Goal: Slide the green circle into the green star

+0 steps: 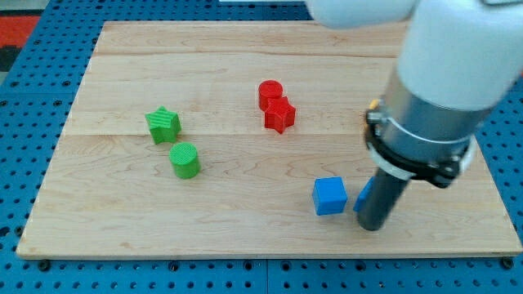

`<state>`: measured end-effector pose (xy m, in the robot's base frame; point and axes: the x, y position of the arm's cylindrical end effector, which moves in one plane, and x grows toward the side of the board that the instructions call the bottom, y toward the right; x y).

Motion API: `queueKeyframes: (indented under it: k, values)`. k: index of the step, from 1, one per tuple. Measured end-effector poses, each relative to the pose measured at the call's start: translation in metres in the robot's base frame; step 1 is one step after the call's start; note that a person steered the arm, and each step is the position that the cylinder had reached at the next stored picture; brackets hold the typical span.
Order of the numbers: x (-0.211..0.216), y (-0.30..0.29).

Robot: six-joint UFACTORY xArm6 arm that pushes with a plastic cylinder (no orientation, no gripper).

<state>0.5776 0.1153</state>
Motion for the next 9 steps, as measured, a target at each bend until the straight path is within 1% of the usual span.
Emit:
queueKeyframes:
  k: [1,2,3,4,5,6,7,8,9]
  values:
    - [0.013,-0.028]
    - [0.010,-0.102]
    - [-0.029,-0.117]
    - [-0.065,-0.154]
    - [-0.065,-0.200]
    - [-0.068,-0.228]
    - [-0.085,-0.239]
    - [-0.074,-0.254]
    - [-0.078,-0.288]
